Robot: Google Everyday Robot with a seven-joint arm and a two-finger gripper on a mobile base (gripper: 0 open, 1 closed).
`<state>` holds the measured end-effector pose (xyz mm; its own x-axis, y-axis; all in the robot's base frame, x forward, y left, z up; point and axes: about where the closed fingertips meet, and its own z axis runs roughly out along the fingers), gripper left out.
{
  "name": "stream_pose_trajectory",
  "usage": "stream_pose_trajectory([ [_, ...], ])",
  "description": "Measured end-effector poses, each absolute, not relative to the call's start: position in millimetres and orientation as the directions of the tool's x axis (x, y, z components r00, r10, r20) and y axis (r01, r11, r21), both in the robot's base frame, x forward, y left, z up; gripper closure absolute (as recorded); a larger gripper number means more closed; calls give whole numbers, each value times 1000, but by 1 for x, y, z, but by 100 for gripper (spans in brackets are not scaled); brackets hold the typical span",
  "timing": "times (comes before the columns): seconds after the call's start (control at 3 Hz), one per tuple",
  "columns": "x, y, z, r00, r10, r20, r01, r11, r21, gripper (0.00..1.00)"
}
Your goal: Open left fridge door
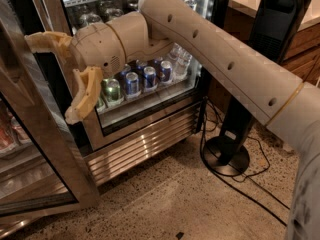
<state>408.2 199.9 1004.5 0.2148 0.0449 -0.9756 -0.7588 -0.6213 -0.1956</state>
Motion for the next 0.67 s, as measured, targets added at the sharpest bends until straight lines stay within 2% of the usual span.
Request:
stream_pose_trajectory([
  [0.67, 404, 194, 1002, 213, 41, -976, -744, -640, -189, 0],
])
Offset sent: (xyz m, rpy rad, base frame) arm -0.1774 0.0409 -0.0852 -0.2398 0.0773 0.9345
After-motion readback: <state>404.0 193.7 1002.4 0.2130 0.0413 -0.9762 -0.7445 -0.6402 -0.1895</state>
